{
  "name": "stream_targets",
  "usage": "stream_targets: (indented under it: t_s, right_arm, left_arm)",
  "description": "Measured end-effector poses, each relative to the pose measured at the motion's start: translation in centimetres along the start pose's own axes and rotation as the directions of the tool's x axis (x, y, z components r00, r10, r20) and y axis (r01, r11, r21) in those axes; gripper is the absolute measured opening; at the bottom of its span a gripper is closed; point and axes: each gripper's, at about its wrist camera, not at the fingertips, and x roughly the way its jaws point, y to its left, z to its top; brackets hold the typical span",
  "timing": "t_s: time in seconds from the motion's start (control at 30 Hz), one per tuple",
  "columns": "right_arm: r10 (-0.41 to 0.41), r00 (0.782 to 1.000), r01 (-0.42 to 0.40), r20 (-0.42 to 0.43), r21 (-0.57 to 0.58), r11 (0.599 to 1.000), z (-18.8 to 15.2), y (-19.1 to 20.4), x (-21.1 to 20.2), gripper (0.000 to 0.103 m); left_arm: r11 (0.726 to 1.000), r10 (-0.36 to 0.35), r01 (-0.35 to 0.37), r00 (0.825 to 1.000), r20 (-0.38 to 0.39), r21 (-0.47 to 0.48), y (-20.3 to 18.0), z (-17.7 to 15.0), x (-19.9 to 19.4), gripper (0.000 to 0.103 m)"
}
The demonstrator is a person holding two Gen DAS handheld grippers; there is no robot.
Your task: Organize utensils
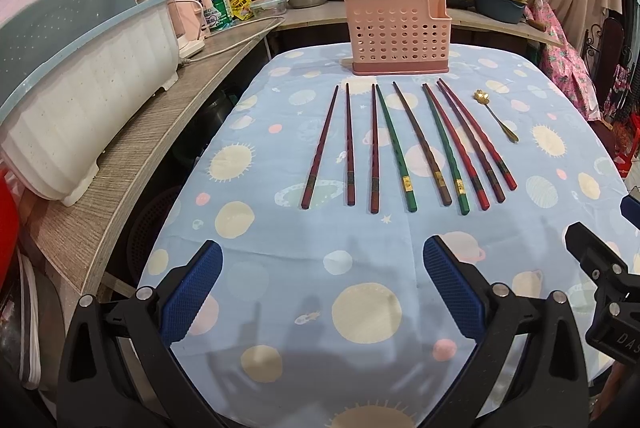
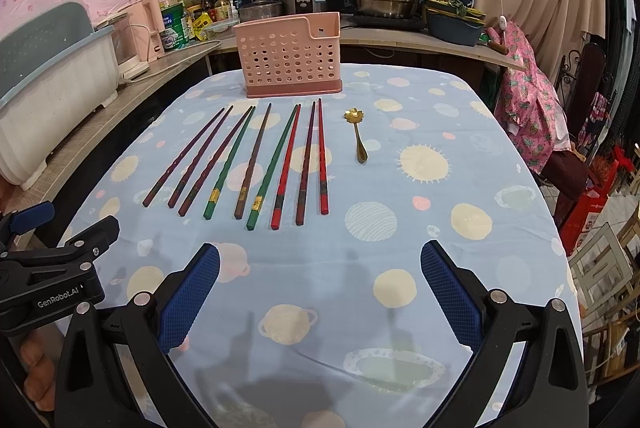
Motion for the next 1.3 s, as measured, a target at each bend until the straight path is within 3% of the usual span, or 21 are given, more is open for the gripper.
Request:
stream_targets:
  t_s: [0.87,1.1,1.3]
  right_arm:
    - [0.013,1.000,-0.013,-0.018,0.002,1.000,0.5,-0.8,1.3,0.096]
    - [0.002,1.000,-0.002,0.005,-0.015,1.000,1.4,-1.6,2.7,0.096]
    - [-0.018,1.000,0.018,0.003,-0.013,1.000,3.2,-3.0,5.5,0.095]
  left_arm:
    - [0.999,-0.021,0.021,1.000,-0.003,-0.037,0.8,0.4,1.6,0.096]
    - [0.998,-0.002,0.004,1.000,0.021,-0.058,2.5,1.3,4.5,0.096]
    - [0.996,0.013,-0.014,1.000,-0.014,-0.086,4.5,2.1,8.4,0.096]
